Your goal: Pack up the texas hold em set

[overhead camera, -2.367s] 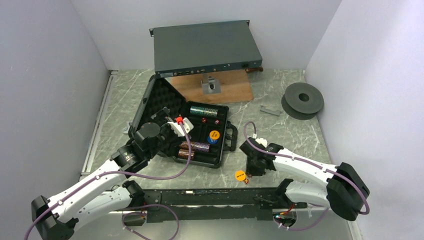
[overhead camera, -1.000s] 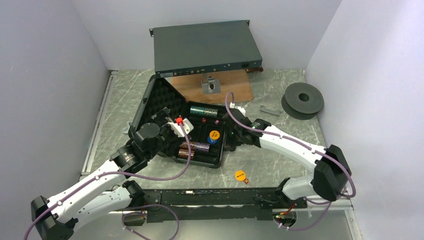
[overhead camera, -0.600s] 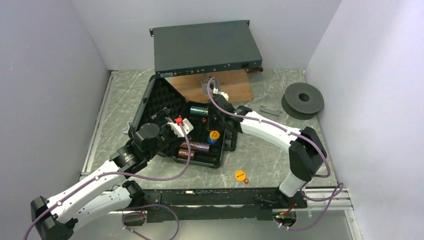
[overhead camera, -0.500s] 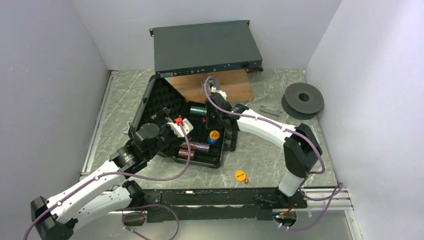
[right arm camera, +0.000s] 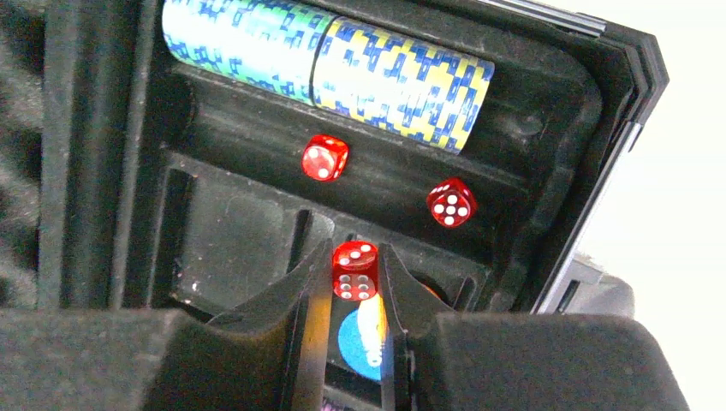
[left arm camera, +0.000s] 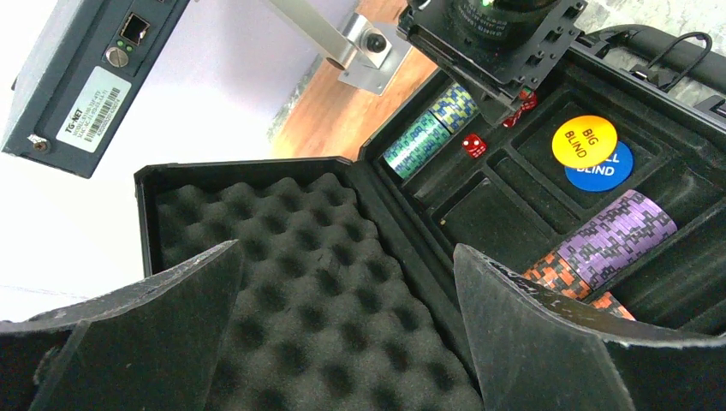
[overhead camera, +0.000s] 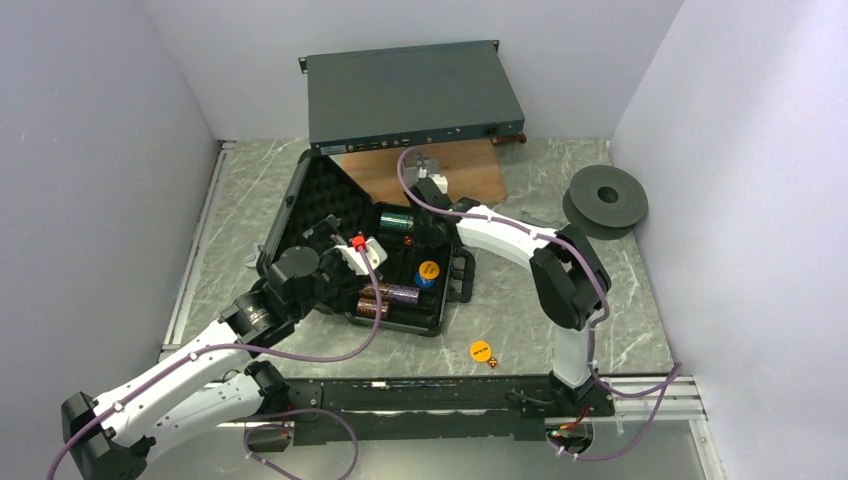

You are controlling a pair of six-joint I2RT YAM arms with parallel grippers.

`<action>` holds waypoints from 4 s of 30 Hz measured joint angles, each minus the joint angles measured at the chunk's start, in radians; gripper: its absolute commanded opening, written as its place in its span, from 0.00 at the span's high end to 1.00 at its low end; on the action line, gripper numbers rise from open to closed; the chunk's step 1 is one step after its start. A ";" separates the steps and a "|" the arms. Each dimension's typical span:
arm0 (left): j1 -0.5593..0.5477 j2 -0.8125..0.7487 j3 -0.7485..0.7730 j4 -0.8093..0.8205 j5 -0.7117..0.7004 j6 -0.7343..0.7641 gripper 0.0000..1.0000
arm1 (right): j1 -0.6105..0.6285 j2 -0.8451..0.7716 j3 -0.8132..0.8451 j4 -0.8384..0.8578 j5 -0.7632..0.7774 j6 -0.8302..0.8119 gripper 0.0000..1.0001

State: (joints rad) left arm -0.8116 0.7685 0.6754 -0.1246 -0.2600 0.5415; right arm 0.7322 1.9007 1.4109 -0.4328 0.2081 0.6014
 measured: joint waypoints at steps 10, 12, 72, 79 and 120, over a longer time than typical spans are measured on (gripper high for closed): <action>-0.005 0.004 0.000 0.000 0.000 0.000 0.01 | -0.023 0.071 0.026 0.016 0.003 -0.008 1.00; -0.005 0.007 0.000 0.000 0.000 0.000 0.01 | -0.028 0.075 0.027 0.017 0.003 -0.008 1.00; -0.008 0.015 0.000 0.000 -0.001 0.019 0.01 | -0.022 -0.548 -0.320 -0.101 0.030 -0.049 0.00; -0.008 0.021 0.000 -0.001 -0.001 0.019 0.01 | -0.022 -0.679 -0.486 -0.184 0.030 -0.011 0.00; -0.013 -0.015 -0.001 0.034 -0.143 0.019 0.01 | 0.003 -0.891 -0.801 -0.422 -0.143 0.307 0.20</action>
State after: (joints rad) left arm -0.8246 0.7532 0.6746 -0.0906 -0.4034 0.5606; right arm 0.7353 1.0096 0.6098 -0.8547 0.0654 0.9081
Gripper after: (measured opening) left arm 0.989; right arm 0.824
